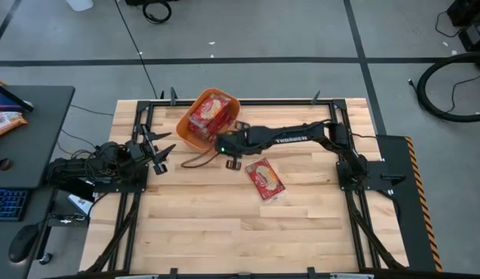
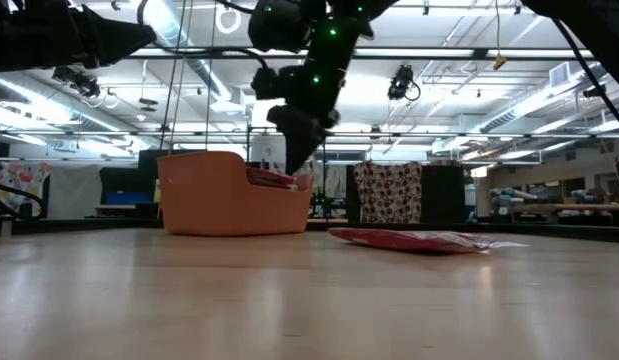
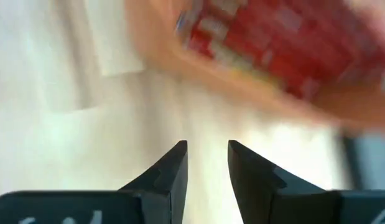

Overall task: Sort popcorn bags into baskets
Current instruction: Put the red popcorn bag into the orange bin

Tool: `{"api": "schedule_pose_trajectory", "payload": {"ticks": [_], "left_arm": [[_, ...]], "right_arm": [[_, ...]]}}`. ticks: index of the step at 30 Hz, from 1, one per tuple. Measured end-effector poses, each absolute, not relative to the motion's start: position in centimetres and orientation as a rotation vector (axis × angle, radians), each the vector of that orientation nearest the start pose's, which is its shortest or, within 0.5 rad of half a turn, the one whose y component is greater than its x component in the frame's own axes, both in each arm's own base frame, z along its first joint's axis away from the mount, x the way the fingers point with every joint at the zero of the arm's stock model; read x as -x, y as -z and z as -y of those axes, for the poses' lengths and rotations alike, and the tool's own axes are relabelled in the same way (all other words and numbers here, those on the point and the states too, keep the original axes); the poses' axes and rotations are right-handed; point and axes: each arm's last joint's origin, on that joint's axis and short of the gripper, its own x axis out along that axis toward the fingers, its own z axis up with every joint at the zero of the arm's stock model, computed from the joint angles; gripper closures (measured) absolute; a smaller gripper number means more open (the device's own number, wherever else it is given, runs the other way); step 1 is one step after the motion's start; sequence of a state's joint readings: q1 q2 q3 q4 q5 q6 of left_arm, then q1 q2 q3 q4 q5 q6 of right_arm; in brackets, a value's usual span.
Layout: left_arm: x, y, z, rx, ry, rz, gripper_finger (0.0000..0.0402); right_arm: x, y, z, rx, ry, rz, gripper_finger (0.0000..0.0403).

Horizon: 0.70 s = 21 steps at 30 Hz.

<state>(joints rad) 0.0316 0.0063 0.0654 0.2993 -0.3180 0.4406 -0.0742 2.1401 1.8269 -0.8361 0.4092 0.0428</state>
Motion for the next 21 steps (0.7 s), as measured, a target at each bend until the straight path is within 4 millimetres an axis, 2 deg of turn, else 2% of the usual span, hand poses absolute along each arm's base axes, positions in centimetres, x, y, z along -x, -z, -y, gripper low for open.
{"api": "schedule_pose_trajectory", "payload": {"ticks": [4, 8, 13, 17, 21], "left_arm": [[-8.6, -21.3, -1.2, -0.371, -0.417, 0.276, 0.0208], [-8.6, -21.3, -1.2, -0.370, -0.417, 0.277, 0.0208], [-8.6, -21.3, -1.2, -0.369, -0.418, 0.282, 0.0208], [-8.6, -21.4, -1.2, -0.368, -0.418, 0.285, 0.0208], [-8.6, -21.4, -1.2, -0.342, -0.414, 0.290, 0.0208]], "right_arm": [[-43.8, -20.0, 2.3, -0.002, 0.519, -1.225, 0.0268], [-42.9, -18.5, -0.2, -0.170, 0.532, -1.271, 0.0236], [-42.2, -17.7, -2.5, -0.348, 0.547, -1.313, 0.0192], [-41.6, -16.7, -3.5, -0.370, 0.583, -1.332, 0.0178], [-40.6, -15.2, -3.8, -0.358, 0.614, -1.375, 0.0185]]}}
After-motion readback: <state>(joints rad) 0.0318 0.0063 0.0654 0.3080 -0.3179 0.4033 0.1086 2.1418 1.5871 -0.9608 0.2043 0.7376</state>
